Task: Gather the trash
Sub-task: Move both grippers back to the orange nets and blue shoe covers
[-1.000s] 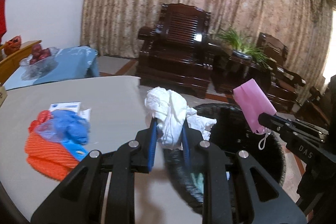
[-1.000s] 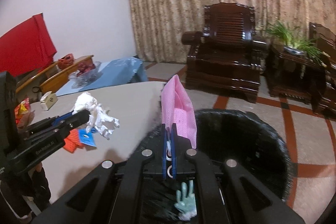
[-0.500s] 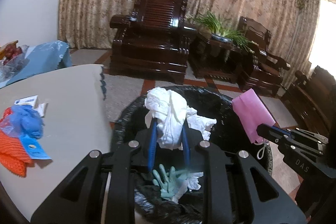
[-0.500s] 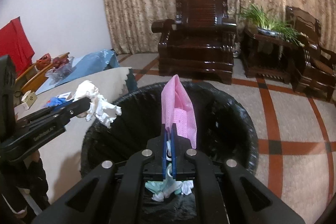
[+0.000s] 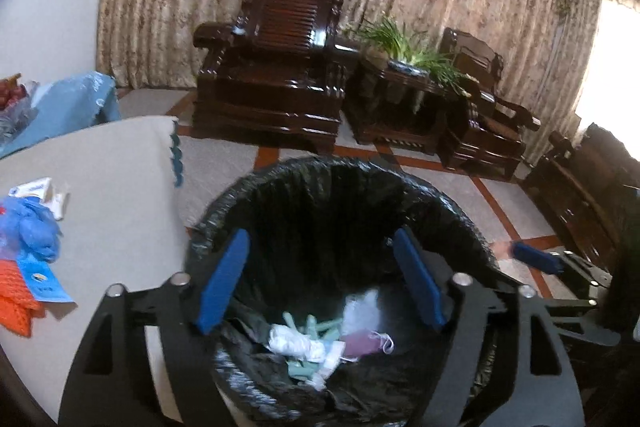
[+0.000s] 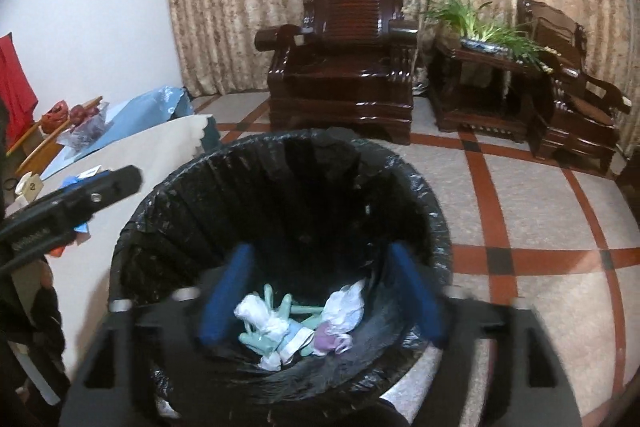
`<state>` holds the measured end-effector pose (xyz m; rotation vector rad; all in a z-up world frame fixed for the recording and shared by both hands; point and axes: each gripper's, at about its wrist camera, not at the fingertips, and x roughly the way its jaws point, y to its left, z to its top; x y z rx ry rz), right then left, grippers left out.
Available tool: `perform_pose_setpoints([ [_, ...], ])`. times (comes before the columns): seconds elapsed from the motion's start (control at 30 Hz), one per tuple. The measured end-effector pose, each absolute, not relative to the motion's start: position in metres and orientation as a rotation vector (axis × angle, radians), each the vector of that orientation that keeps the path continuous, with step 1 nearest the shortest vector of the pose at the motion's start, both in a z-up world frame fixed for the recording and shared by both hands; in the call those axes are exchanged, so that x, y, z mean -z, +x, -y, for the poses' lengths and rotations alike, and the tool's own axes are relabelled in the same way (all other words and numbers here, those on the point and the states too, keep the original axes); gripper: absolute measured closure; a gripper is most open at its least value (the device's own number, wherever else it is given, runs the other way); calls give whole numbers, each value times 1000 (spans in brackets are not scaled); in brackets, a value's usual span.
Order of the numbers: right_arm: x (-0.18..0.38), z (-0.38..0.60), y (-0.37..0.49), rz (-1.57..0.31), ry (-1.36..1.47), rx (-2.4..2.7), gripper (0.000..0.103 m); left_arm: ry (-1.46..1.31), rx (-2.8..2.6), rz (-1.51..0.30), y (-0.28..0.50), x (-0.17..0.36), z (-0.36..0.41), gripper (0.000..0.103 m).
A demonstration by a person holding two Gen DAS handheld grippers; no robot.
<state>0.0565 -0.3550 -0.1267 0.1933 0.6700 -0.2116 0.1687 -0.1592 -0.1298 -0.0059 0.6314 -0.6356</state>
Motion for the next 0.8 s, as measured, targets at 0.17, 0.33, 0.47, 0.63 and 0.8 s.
perform_pose_setpoints([
  [0.17, 115, 351, 55, -624, 190, 187, 6, -12, 542, -596, 167, 118, 127, 12],
  [0.33, 101, 327, 65, -585, 185, 107, 6, -29, 441, -579, 169, 106, 84, 10],
  [0.47, 94, 299, 79, -569, 166, 37, 6, -36, 345, -560, 169, 97, 43, 10],
  [0.63, 88, 259, 102, -555, 140, -56, 6, -49, 233, -550, 172, 89, -9, 10],
  [0.8, 86, 224, 120, -547, 115, -133, 6, -46, 147, -554, 170, 89, -49, 10],
])
